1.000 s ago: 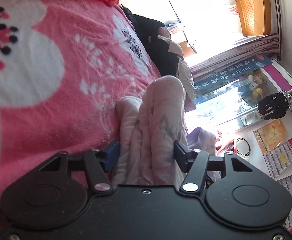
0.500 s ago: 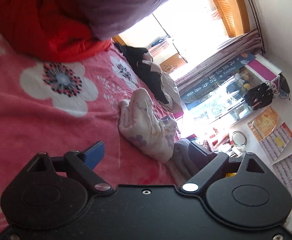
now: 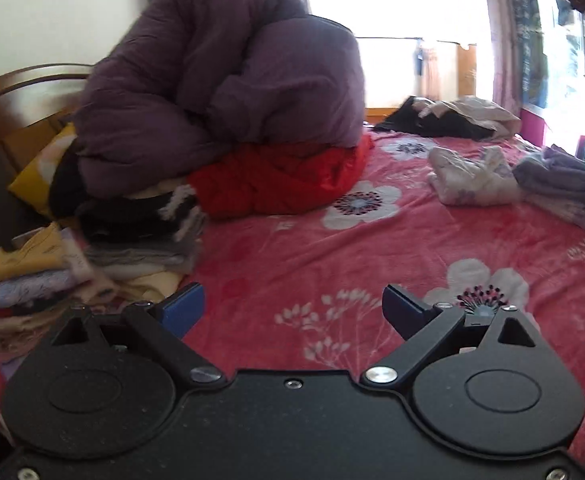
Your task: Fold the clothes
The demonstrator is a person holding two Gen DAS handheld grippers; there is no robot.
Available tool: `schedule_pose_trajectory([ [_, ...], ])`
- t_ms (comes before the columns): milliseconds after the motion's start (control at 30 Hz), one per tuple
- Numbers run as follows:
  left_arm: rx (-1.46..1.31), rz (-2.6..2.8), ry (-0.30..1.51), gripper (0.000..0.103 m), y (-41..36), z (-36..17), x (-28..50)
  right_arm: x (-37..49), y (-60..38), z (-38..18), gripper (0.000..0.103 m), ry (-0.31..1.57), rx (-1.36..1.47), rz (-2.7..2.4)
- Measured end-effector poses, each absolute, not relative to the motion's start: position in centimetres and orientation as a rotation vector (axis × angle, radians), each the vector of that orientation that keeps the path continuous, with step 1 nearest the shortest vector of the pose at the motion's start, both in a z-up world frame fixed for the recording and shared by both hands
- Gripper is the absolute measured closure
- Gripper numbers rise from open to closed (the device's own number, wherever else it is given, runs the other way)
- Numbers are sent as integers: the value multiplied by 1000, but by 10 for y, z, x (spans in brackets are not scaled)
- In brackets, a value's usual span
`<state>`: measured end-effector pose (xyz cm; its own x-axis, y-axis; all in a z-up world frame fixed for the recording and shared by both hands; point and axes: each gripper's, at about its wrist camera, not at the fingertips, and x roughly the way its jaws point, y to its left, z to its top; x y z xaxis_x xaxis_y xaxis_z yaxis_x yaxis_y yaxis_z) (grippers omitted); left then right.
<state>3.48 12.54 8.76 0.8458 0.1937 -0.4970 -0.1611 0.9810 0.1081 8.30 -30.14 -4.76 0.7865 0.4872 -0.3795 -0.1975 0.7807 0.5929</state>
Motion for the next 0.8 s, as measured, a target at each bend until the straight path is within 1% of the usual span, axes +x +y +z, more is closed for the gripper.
schedule_pose_trajectory([
  [167,103,376,541,6,134,61,10,69,-264,-93,0,610,452,371],
  [400,80,302,684,6,158,26,-53,88,-253,-94,0,506,124,290],
  [533,94,263,680,6,171,-3,-79,113,-260,-81,0,434,144,269],
  [633,-7,230,705,6,182,-33,-94,122,-263,-101,0,481,181,226],
  [700,7,272,728,6,187,-40,-96,123,-260,-112,0,545,215,188],
  [800,-129,303,691,6,213,-40,-106,117,-249,-127,0,560,194,214],
])
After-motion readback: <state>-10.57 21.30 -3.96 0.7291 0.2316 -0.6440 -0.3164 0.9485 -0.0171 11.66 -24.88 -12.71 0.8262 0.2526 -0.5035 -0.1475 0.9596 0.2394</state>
